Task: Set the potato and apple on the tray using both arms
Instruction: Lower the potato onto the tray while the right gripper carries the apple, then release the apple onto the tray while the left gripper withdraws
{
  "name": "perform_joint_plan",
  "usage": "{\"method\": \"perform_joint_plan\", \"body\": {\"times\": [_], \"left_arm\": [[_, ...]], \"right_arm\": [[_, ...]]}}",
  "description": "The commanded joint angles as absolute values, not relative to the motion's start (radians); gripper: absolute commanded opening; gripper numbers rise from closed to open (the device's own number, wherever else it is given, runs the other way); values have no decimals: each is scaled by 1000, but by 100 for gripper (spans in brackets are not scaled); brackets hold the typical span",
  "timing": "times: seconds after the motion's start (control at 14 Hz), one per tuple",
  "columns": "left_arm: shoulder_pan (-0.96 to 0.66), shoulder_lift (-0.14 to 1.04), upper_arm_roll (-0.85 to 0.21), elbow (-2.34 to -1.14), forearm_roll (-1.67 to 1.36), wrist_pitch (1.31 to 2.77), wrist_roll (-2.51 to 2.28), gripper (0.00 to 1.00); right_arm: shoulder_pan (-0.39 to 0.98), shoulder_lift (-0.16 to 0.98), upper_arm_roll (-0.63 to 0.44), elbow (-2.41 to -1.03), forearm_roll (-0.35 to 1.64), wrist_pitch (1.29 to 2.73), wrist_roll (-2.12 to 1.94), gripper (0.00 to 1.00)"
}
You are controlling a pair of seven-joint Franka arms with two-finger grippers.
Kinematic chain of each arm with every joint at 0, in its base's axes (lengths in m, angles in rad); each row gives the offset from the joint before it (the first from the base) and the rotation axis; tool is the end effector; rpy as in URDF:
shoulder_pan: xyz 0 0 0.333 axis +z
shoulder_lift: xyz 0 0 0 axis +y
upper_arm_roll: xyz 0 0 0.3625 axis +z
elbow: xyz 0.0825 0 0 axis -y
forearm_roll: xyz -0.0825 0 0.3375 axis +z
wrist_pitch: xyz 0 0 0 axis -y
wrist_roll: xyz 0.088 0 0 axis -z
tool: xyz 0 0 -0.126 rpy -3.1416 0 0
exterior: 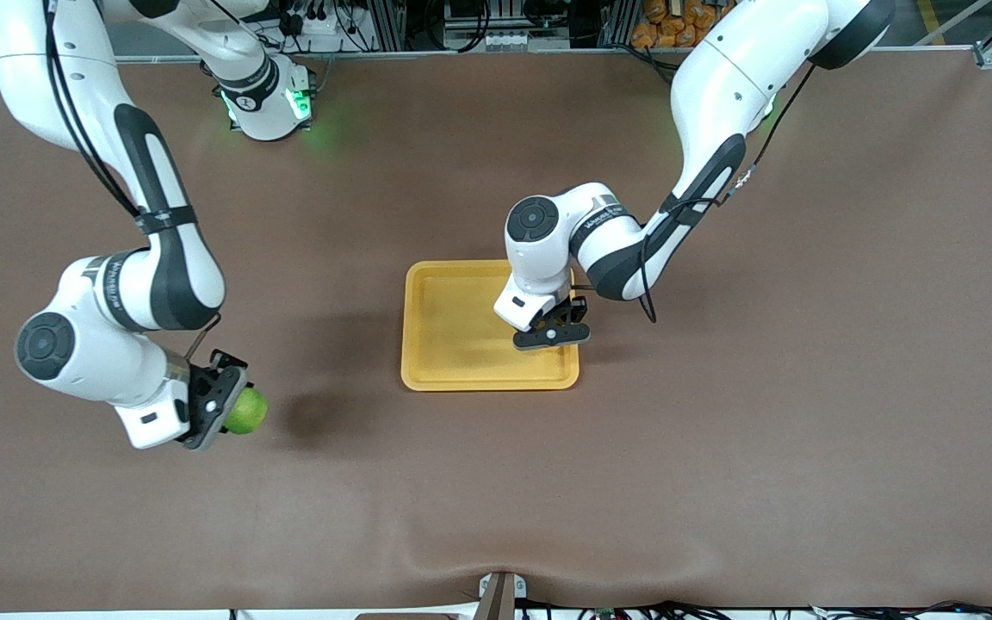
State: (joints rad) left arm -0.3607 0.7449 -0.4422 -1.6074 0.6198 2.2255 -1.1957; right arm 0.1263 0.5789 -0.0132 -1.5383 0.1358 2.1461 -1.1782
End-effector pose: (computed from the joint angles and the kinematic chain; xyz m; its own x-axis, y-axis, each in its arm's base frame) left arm 0.5308 -0.4339 0.2636 0.9851 0.0900 0.1464 0.1070 -0.9878 -0.1129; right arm 0.6850 0.0874 0.3634 0.3413 0.9335 0.1099 0.9397 -0.3415 -0.0182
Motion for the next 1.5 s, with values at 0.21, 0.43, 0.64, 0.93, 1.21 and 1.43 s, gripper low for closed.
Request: {"method": "perform_joint_plan", "body": {"times": [0.21, 0.43, 0.64, 0.93, 1.21, 1.43], "left_arm": [[-361, 727, -434, -1574, 655, 2203, -1204, 100], [-312, 677, -436, -1574, 641, 2168, -1183, 100], [-264, 628, -440, -1574, 626, 2091, -1117, 100], [-198, 552, -443, -1574, 543, 1996, -993, 100], [-120, 477, -445, -1574, 456, 1950, -895, 100], [-40, 396, -445, -1575, 318, 1892, -836, 100]], "right_arm": [[129, 564, 76, -1551, 156, 2095, -1440, 3], [205, 565, 117, -1557, 153, 2106, -1437, 3], [314, 564, 112, -1575, 137, 2109, -1428, 3], [417, 566, 109, -1629, 66, 2183, -1252, 3], [509, 580, 109, -1646, -63, 2177, -1025, 3], [544, 615, 109, -1646, -109, 2180, -944, 15]]}}
